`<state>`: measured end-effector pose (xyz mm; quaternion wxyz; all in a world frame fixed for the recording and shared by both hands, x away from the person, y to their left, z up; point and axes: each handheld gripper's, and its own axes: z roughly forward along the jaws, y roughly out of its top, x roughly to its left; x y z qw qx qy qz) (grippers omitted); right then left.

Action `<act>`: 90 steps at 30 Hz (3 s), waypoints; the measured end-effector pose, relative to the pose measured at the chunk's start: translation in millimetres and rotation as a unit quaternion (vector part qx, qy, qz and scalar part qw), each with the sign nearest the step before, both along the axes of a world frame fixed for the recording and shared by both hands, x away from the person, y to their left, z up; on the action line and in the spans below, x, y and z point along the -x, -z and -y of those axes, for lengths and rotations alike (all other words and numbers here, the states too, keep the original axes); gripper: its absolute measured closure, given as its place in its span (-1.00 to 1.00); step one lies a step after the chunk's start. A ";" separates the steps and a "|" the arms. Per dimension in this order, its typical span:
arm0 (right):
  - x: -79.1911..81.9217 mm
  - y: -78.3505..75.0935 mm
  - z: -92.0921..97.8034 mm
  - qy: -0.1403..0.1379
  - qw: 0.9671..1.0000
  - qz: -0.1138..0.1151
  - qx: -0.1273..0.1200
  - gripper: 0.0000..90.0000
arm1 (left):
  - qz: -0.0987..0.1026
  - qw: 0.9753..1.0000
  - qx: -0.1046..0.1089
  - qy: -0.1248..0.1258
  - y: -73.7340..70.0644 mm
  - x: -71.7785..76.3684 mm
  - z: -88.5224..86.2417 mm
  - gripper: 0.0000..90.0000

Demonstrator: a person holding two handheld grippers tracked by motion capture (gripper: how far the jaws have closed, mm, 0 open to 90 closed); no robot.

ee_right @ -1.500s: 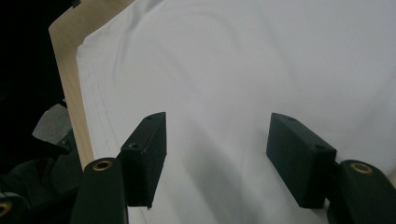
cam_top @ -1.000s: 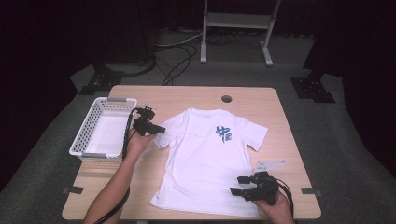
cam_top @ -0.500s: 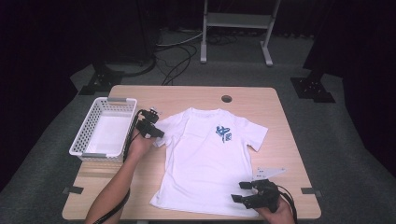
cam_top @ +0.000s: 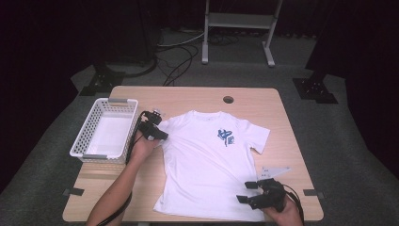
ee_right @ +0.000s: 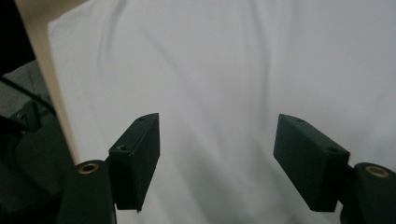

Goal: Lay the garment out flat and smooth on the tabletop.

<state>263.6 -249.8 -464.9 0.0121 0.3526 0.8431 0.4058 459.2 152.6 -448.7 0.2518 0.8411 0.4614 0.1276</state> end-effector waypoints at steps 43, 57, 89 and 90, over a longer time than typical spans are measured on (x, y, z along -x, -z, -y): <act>-146.7 -16.3 8.1 0.102 0.990 0.061 0.069 -0.50 | 0.071 0.991 0.065 0.091 -2.2 35.0 14.3 -0.39; -29.4 2.1 -6.5 0.032 0.989 0.108 0.100 -0.54 | 0.093 0.988 0.062 0.110 -3.8 103.0 -3.0 -0.40; 22.5 16.5 13.4 0.041 0.989 0.107 0.099 -0.54 | 0.118 0.972 -0.017 0.204 17.6 200.9 -13.2 -0.53; 23.1 16.3 14.6 0.042 0.989 0.105 0.097 -0.54 | 0.119 0.972 -0.014 0.202 17.4 200.8 -15.0 -0.53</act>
